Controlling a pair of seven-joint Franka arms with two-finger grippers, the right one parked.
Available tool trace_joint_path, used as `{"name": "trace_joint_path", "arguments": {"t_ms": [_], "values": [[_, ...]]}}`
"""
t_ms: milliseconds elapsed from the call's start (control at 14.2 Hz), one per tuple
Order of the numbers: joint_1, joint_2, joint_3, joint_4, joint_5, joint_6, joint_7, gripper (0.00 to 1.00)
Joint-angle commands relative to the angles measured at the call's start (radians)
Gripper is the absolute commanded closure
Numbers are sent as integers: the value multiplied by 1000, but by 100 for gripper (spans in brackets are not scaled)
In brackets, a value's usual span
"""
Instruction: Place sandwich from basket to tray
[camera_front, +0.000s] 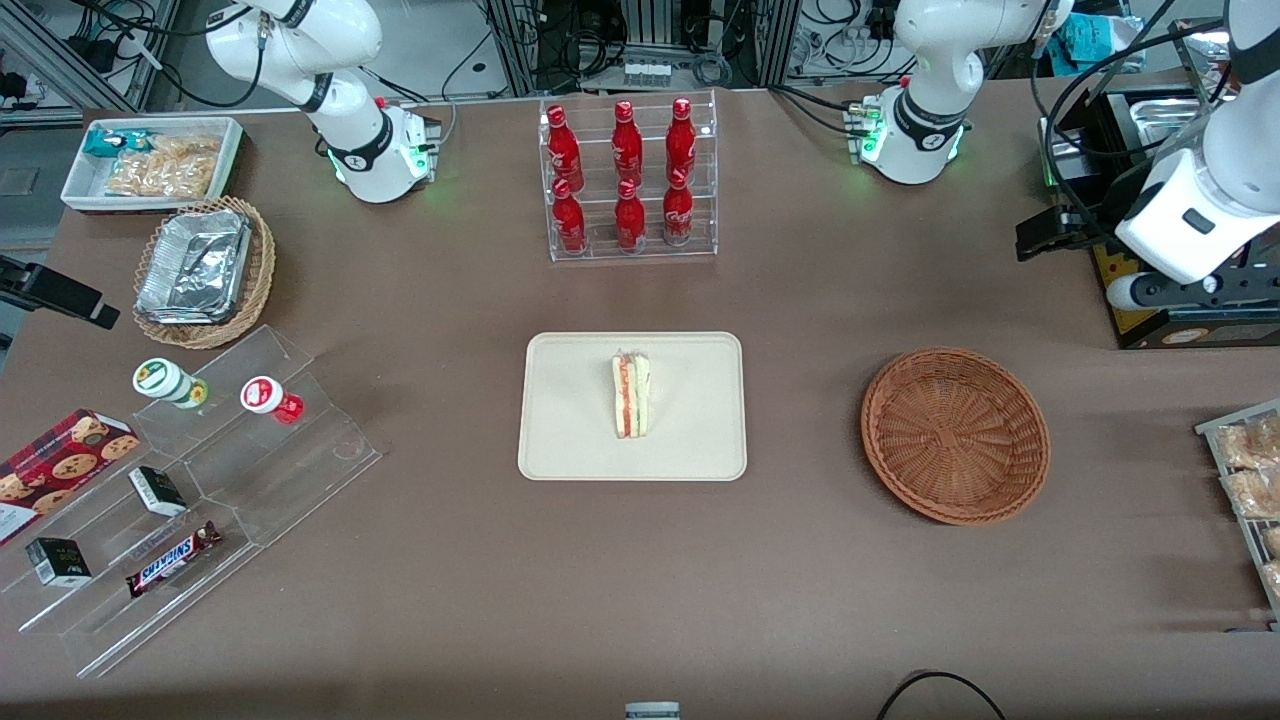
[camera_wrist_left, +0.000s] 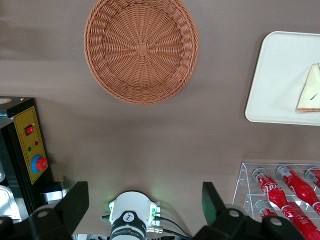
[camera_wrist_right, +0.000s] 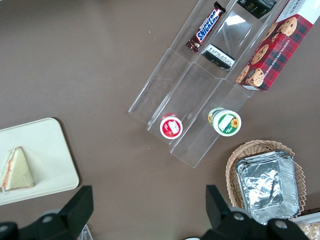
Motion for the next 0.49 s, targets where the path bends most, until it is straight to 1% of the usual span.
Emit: {"name": "trace_joint_path", "arguments": {"t_ms": [0,141,424], "values": [[-1,-23,-14,-39,46,53,14,0],[-2,-34,-14,-63,47,108,112,0],[-7,-34,-13,-64,49,123,126,0]]}}
